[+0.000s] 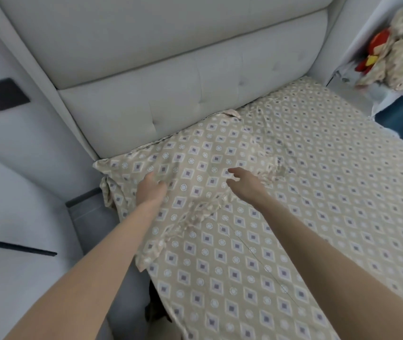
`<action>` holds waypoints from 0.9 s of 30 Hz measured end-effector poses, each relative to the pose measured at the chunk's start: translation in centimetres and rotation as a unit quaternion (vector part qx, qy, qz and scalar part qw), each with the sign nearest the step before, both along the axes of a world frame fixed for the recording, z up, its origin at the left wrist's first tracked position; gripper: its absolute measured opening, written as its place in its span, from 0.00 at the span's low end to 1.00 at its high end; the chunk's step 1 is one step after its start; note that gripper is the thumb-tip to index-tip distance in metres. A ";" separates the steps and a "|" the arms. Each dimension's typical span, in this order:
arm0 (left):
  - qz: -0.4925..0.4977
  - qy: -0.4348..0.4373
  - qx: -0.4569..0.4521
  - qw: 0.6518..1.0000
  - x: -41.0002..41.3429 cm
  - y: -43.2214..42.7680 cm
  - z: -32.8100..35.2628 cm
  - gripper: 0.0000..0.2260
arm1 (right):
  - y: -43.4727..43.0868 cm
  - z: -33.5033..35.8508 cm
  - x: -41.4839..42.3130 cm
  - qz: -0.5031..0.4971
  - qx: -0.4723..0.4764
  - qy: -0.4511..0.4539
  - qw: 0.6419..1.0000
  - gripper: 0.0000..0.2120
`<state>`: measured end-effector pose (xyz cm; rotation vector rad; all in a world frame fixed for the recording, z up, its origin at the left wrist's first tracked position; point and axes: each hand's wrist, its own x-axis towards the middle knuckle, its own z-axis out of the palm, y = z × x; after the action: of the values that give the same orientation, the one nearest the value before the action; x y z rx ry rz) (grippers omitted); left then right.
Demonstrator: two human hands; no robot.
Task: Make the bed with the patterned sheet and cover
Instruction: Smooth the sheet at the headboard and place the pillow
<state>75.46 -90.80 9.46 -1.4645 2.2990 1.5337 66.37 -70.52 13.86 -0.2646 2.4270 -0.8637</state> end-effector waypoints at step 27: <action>0.079 -0.162 0.063 0.982 -7.3 -20.7 -24.4 0.29 | -22.0 -27.0 -9.0 0.230 0.206 0.170 0.936 0.27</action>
<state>68.15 -111.50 -14.94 -1.7460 1.9098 1.3253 57.33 -92.55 -13.17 -0.8343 2.6167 -0.0995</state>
